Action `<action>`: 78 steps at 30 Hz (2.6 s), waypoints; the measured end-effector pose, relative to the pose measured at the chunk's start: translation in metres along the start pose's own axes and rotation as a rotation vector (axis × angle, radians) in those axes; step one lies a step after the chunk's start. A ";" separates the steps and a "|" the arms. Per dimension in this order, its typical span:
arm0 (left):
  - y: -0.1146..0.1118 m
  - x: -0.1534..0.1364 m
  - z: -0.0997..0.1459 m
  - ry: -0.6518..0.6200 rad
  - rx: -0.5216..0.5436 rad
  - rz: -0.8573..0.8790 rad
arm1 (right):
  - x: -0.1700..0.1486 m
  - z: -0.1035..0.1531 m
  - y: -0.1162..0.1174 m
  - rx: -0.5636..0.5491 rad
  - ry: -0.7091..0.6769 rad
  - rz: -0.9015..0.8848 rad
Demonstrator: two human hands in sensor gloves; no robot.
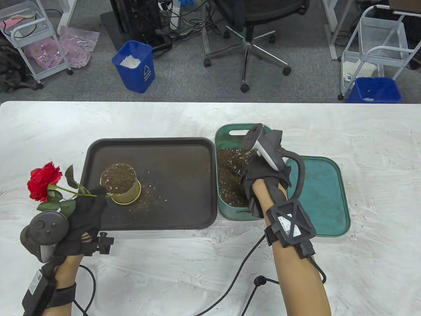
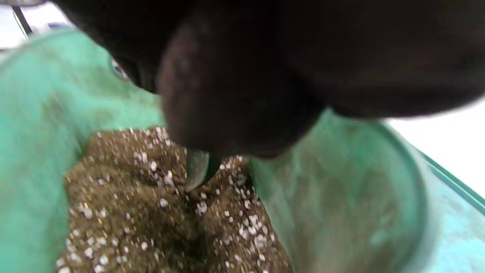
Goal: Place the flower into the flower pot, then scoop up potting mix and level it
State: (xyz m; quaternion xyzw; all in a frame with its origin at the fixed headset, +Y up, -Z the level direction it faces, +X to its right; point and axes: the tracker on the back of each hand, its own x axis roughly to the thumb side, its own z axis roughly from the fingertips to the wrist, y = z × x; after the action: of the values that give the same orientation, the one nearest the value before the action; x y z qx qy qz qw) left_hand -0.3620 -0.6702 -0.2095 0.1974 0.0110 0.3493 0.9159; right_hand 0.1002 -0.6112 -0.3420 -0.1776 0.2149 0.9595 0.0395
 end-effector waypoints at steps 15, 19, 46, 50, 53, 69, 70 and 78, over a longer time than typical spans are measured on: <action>0.000 0.000 0.000 -0.004 0.000 -0.006 | -0.018 -0.026 0.021 0.334 -0.139 -0.487; 0.000 0.000 0.000 -0.003 -0.001 -0.004 | -0.035 -0.025 0.022 0.342 -0.142 -0.639; 0.000 -0.001 0.000 0.001 -0.003 0.008 | -0.037 0.072 0.063 0.138 -0.366 -1.412; 0.000 -0.001 0.000 0.002 -0.003 0.008 | 0.007 0.090 0.077 0.254 -0.461 -1.437; 0.000 -0.001 0.000 0.001 -0.003 0.007 | 0.046 0.103 0.092 0.381 -0.509 -1.477; 0.000 -0.002 0.000 0.008 -0.005 0.021 | 0.165 0.115 0.142 0.292 -0.573 -1.276; 0.000 -0.002 0.000 0.008 -0.005 0.021 | 0.165 0.115 0.142 0.270 -0.585 -1.256; 0.000 -0.002 0.000 0.008 -0.004 0.024 | 0.172 0.123 0.143 0.022 -0.661 -1.063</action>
State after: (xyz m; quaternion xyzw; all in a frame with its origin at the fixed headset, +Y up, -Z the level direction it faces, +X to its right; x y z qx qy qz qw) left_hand -0.3632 -0.6714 -0.2097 0.1942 0.0114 0.3608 0.9121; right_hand -0.1222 -0.6880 -0.2425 0.0464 0.0837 0.8107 0.5776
